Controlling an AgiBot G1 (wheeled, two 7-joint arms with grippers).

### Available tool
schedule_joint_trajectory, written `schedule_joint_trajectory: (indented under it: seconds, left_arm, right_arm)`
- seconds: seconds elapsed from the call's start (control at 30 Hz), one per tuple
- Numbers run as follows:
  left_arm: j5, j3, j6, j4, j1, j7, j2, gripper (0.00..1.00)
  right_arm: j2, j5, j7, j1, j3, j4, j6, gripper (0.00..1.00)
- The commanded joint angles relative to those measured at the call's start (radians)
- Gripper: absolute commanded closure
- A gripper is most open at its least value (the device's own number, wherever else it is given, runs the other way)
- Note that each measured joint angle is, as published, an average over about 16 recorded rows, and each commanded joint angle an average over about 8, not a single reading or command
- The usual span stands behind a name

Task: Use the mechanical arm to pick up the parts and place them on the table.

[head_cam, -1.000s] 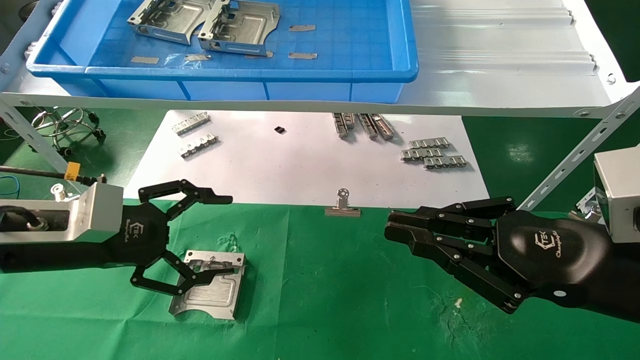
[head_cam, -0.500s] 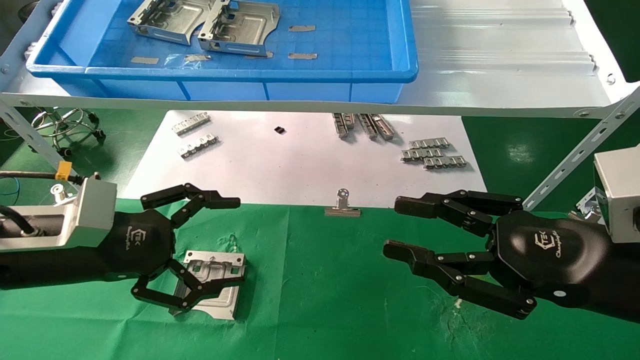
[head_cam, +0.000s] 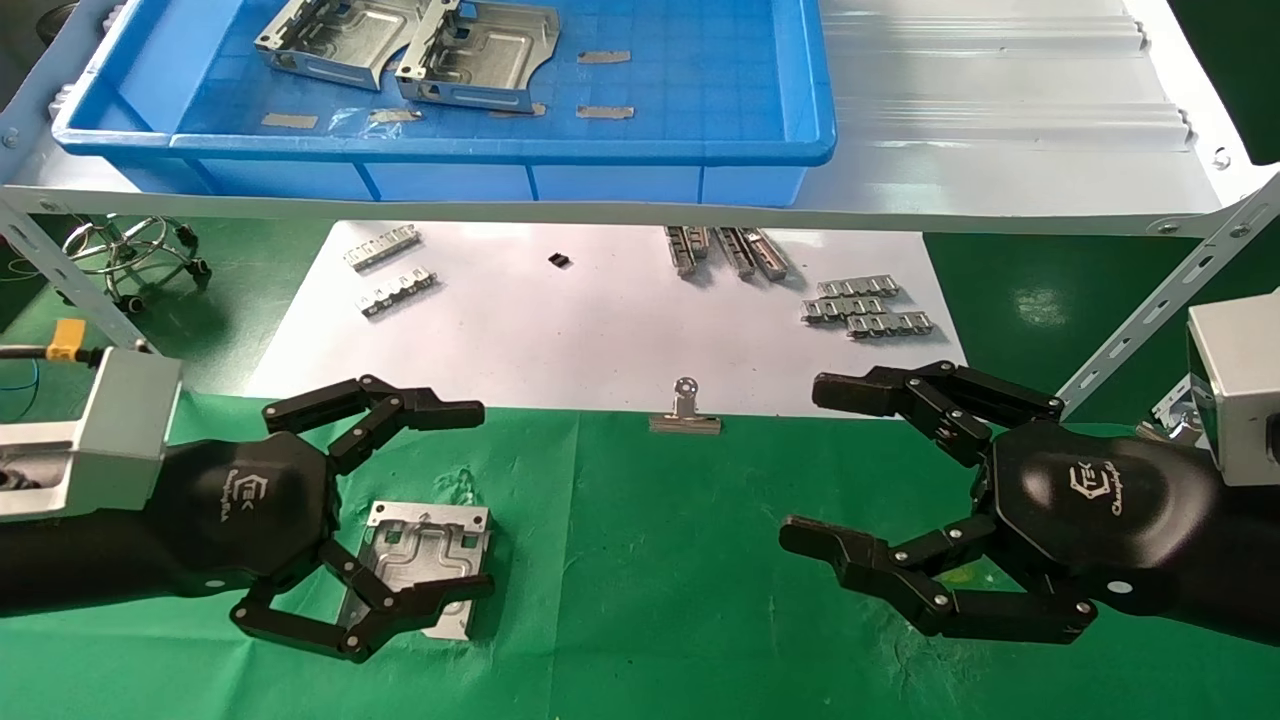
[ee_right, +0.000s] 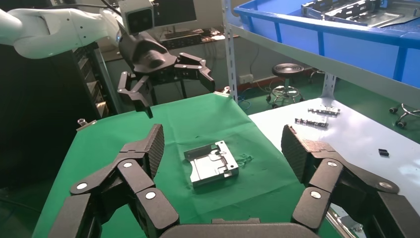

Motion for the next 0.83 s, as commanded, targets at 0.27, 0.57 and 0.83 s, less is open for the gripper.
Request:
schedule_joint_trajectory:
  seconds: [0.27, 0.57, 0.83]
  left_arm:
    - [-0.010, -0.121, -0.017, -0.145, 0.095, -0.130, -0.033, 0.00]
    - [-0.019, -0.237, -0.033, -0.284, 0.186, -0.255, -0.064, 0.00]
    - [-0.024, -0.295, -0.040, -0.354, 0.232, -0.308, -0.080, 0.00]
  right_arm:
    - [0.000, 0.000, 0.000, 0.000, 0.000, 0.000, 0.000, 0.00]
    - [0.000, 0.000, 0.000, 0.000, 0.000, 0.000, 0.000, 0.00]
    - [0.000, 0.000, 0.000, 0.000, 0.000, 0.000, 0.000, 0.00]
